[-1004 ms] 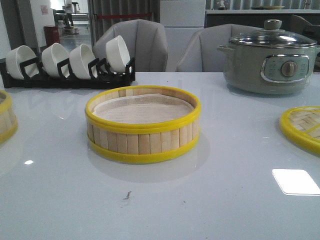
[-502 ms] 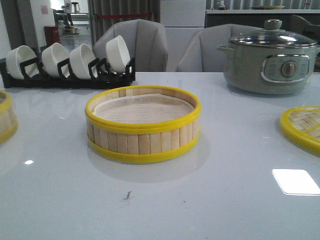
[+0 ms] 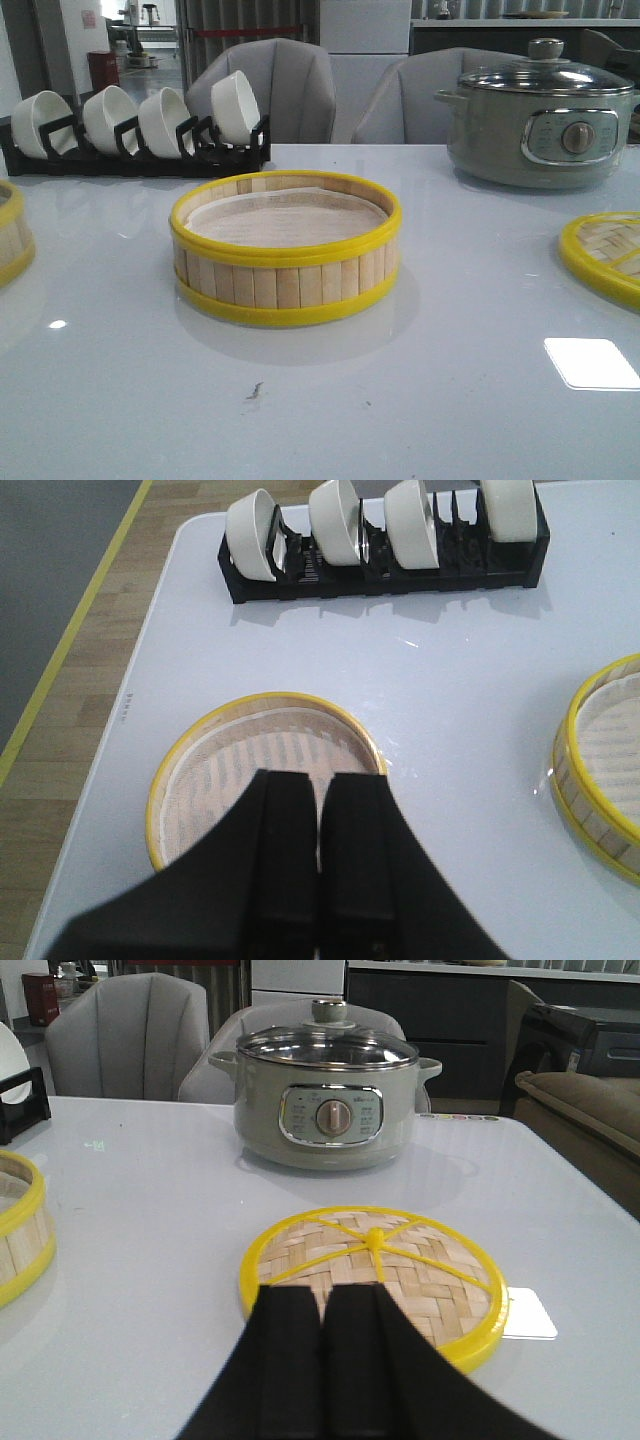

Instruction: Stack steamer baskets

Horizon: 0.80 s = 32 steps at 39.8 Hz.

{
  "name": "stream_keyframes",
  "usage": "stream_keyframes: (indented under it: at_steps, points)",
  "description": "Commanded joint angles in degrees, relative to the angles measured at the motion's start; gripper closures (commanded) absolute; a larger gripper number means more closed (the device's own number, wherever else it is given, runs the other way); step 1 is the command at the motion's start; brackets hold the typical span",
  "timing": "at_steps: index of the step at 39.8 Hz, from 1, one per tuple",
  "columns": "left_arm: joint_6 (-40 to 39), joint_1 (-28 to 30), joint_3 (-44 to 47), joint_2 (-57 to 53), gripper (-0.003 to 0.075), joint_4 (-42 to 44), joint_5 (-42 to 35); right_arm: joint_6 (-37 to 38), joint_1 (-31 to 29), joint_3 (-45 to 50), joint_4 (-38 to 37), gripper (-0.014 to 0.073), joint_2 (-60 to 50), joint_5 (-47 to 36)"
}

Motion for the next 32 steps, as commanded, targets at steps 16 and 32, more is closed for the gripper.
stream_keyframes:
  at_steps: [16, 32]
  points:
    - [0.5, -0.4, -2.1, -0.2, 0.0634, -0.7, -5.3, -0.6, -0.1, -0.9, 0.3, 0.0538, -1.2, -5.2]
    - [0.5, -0.4, -2.1, -0.2, 0.0634, -3.8, -4.7, -0.6, -0.1, -0.9, 0.3, 0.0538, -1.2, -5.2]
